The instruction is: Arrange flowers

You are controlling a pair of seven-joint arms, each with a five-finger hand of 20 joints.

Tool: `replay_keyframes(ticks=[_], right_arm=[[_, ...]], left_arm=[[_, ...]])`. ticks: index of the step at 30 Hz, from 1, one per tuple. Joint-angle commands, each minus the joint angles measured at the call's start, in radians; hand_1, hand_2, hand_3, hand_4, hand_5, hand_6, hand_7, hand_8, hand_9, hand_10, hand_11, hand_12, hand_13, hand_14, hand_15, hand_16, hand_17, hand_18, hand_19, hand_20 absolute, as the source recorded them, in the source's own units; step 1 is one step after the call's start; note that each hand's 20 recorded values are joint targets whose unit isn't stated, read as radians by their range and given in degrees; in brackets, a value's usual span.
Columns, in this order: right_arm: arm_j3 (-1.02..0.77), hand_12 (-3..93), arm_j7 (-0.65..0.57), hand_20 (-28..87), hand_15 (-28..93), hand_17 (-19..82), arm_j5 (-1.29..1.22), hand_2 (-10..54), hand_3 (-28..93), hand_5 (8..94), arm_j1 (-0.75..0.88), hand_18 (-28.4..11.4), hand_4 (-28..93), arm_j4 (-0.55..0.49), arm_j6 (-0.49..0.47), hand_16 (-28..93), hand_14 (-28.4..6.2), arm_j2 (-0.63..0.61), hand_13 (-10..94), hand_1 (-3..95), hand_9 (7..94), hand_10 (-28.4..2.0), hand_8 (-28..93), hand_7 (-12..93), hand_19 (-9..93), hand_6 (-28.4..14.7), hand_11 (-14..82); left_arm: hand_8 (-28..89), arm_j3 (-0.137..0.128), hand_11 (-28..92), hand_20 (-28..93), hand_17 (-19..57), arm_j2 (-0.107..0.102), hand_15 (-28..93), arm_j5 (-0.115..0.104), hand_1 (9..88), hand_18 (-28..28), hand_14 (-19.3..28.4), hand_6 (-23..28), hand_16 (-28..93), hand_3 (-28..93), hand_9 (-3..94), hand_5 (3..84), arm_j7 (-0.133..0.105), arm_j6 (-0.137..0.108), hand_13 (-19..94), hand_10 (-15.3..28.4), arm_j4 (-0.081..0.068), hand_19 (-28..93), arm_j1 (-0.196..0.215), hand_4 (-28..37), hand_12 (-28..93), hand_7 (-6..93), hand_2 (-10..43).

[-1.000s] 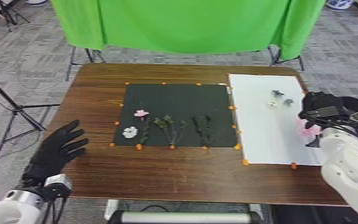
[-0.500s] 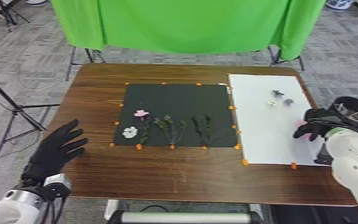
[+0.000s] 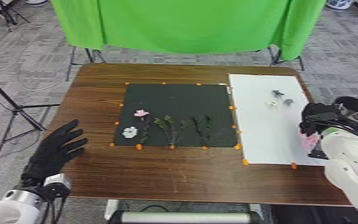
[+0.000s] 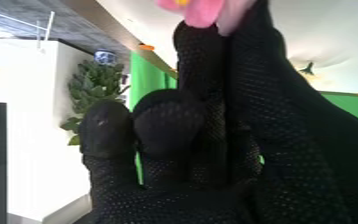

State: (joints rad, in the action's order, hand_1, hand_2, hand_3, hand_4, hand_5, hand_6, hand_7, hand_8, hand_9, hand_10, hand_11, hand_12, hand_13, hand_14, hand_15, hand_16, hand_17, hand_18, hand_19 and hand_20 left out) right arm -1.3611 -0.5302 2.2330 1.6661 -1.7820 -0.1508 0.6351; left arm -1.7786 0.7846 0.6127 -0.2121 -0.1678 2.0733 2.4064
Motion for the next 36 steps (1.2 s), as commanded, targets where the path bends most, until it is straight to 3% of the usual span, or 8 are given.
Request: replay_keyframes(ticks=[1,15,20,23,24,26,28,36], right_arm=[[-0.005,47.7,0.033,50,71,43,0.027,-9.5,86,70.6,0.015,-19.7,-28,0.007,0.046,32,-2.4,-0.014,79,50.0,88.5,-3.0,3,51,93,2.6,18.3],[0.055,50.3,0.117,51,70,44,0.092,-9.5,86,72.0,-0.056,-19.8,-28,-0.09,0.196,34,-2.0,0.031,80,50.7,90.1,-3.0,4,50,93,2.5,17.3],[0.038,51.1,0.033,51,70,44,0.148,-9.5,86,71.7,-0.068,-19.7,-27,-0.137,-0.036,34,-2.1,0.044,80,50.1,89.8,-3.2,5,50,93,2.6,17.2],[-0.037,47.5,0.006,50,75,38,0.088,-9.5,85,59.4,-0.036,-19.2,-28,-0.161,-0.209,33,-4.1,0.047,71,41.8,77.1,-5.6,5,53,93,1.9,21.3],[-0.06,35.8,0.003,50,76,36,0.071,-9.5,86,54.7,-0.023,-19.3,-27,-0.166,-0.262,32,-5.2,0.045,67,37.4,66.6,-8.6,2,51,93,0.3,31.4],[-0.102,26.8,-0.001,51,77,32,0.044,-9.5,88,45.6,0.003,-20.3,-26,-0.171,-0.315,30,-7.2,0.045,61,31.6,53.2,-12.3,-13,46,92,-3.2,35.4],[-0.138,23.7,-0.006,52,77,30,0.018,-9.5,88,38.7,0.03,-21.2,-26,-0.177,-0.346,28,-8.8,0.043,56,27.7,44.6,-14.7,-15,40,91,-5.7,30.3],[-0.196,20.4,-0.033,53,75,28,-0.041,-9.5,87,33.8,0.089,-22.1,-26,-0.182,-0.426,25,-10.1,0.049,52,24.9,41.6,-17.7,-12,31,90,-7.3,17.2]], left_arm=[[-11,-0.005,20,8,-10.0,0.008,31,0.001,26.4,23.0,16.8,2.9,-1,70,24.3,26.6,0.011,-0.001,21,12.2,0.003,44,0.011,-24.0,15,21.0,1.0],[-11,-0.006,20,8,-10.0,0.009,32,0.0,26.4,23.0,16.8,2.9,-1,70,24.3,26.6,0.008,-0.001,21,12.4,0.005,44,0.016,-24.0,15,21.1,1.1],[-11,0.004,20,8,-10.0,0.007,32,0.002,26.5,23.0,16.8,2.9,-1,70,24.3,26.6,0.007,0.004,21,12.4,0.001,44,0.001,-24.1,15,21.2,1.1],[-11,-0.002,20,8,-10.0,0.005,32,-0.003,26.4,23.0,16.8,2.9,-1,70,24.3,26.6,0.001,-0.007,21,12.3,0.005,44,0.015,-23.9,15,21.2,1.1],[-11,-0.006,20,8,-10.0,0.005,32,-0.003,26.4,23.0,16.8,2.9,-1,70,24.3,26.6,0.001,-0.006,21,12.3,0.007,44,0.02,-24.0,15,21.2,1.1],[-11,-0.011,20,8,-10.0,0.004,32,-0.005,26.3,23.0,16.8,2.9,-1,70,24.3,26.6,-0.002,-0.011,21,12.4,0.009,44,0.028,-23.9,15,21.2,0.9],[-11,-0.018,20,8,-10.0,0.007,32,-0.005,26.3,23.0,16.8,2.9,-1,70,24.3,26.6,-0.002,-0.013,21,12.4,0.01,44,0.034,-24.0,15,21.1,0.9],[-11,-0.016,20,8,-10.0,0.017,32,0.008,26.3,23.0,16.8,2.9,-1,70,24.3,26.6,0.019,0.02,21,12.4,-0.003,44,0.009,-24.1,15,21.0,0.8]])
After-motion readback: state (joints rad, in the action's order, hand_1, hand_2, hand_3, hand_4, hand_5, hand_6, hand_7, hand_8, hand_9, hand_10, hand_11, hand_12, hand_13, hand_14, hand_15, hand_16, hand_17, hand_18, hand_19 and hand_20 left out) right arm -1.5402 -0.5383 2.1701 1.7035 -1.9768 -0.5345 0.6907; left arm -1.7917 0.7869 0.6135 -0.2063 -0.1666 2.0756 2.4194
